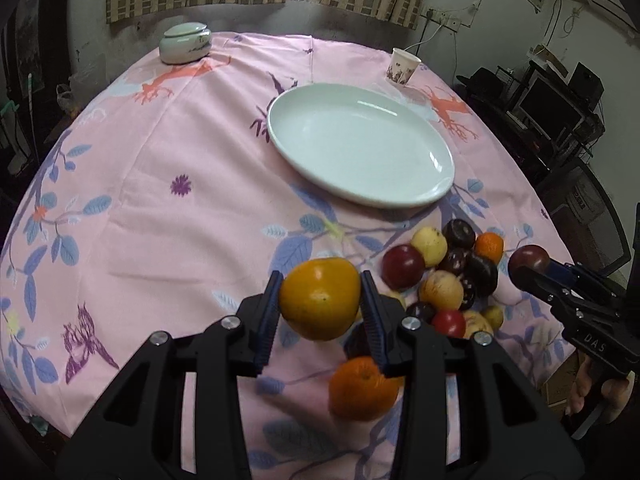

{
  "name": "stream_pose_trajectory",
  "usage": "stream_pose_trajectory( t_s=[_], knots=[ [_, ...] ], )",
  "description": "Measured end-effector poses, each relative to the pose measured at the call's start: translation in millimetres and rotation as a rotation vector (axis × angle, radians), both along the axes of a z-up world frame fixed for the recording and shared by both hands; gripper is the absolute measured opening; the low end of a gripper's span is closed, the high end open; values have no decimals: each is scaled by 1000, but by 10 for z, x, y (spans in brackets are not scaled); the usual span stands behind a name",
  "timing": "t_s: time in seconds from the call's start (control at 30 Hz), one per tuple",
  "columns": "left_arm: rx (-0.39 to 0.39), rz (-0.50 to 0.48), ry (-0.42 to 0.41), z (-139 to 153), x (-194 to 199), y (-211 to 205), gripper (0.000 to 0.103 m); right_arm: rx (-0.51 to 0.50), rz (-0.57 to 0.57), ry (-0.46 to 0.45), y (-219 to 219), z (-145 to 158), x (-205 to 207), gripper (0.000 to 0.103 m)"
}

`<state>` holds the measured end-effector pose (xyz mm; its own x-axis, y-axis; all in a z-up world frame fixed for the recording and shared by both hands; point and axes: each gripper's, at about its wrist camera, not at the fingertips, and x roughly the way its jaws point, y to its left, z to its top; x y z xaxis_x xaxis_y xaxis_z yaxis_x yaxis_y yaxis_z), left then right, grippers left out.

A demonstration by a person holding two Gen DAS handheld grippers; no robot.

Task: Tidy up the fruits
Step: 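Grasp the yellow tomato with the left tool while the right tool grasps a red plum, then carry both fruits onto the white plate and open both tools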

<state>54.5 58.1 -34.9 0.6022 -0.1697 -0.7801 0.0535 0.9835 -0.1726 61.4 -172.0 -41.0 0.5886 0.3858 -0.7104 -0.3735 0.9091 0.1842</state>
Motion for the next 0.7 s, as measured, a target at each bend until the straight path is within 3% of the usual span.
stream_pose_trajectory(
  t_s=[0.13, 0.27, 0.47, 0.7],
  knots=[
    [14, -19, -20, 262, 591, -74, 39, -6, 55, -7, 151, 176, 510, 40],
    [18, -16, 19, 302, 1405, -188, 39, -26, 49, 7, 310, 230, 1204, 40],
    [32, 11, 132, -45, 2437, -293, 39, -51, 51, 101, 537, 2, 2243, 39],
    [3, 28, 210, -377, 2946, -291, 39, -75, 97, 187, 664, -303, 2834, 39]
  ],
)
